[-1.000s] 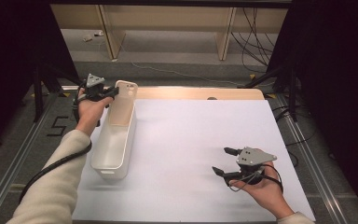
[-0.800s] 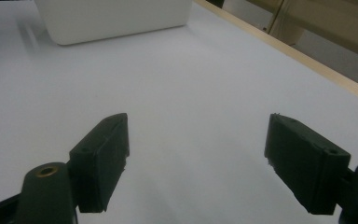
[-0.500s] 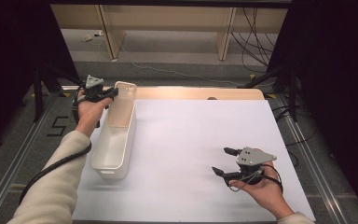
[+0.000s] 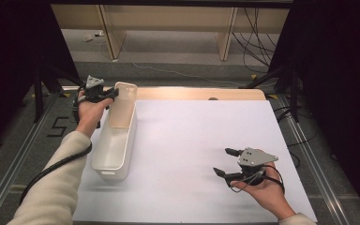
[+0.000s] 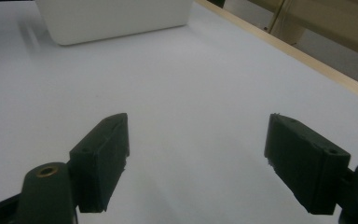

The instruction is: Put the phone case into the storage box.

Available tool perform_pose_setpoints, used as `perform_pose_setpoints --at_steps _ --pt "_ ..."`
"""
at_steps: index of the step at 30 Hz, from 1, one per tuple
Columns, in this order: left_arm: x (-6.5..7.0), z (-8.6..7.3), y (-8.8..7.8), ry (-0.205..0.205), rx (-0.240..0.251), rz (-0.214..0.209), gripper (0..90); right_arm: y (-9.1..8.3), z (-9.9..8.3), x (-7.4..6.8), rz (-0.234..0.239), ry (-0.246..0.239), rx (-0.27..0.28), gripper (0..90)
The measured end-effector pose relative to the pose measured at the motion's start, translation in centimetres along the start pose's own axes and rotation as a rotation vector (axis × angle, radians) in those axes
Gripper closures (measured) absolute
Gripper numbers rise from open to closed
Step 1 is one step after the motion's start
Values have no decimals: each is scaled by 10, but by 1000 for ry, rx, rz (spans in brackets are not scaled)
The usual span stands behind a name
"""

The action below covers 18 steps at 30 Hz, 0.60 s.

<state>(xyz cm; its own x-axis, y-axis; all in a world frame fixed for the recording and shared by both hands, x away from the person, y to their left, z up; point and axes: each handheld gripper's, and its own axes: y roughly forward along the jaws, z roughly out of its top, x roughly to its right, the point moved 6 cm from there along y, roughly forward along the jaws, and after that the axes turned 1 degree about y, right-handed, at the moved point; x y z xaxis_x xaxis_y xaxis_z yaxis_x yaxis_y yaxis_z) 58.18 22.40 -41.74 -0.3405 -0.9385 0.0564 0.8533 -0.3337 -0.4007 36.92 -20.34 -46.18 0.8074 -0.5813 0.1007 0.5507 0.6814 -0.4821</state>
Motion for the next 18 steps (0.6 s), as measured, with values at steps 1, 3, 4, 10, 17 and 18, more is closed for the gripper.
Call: perform_pose_setpoints --at_steps 1,3,4,10,17,18 --pt "0 0 0 -2 0 0 794 0 0 0 0 -1 1 233" --pt "0 -1 0 -1 -5 0 790 1 0 0 3 -2 -1 233" --pt "0 -1 0 0 -6 1 788 1 0 0 2 -3 0 233" --pt "-1 -2 1 1 -13 3 779 0 0 0 2 -2 0 233" --pt "-1 -4 2 5 -25 2 765 1 0 0 4 -3 0 234" --pt "-2 -4 3 5 -28 3 764 1 0 0 4 -3 -1 233"
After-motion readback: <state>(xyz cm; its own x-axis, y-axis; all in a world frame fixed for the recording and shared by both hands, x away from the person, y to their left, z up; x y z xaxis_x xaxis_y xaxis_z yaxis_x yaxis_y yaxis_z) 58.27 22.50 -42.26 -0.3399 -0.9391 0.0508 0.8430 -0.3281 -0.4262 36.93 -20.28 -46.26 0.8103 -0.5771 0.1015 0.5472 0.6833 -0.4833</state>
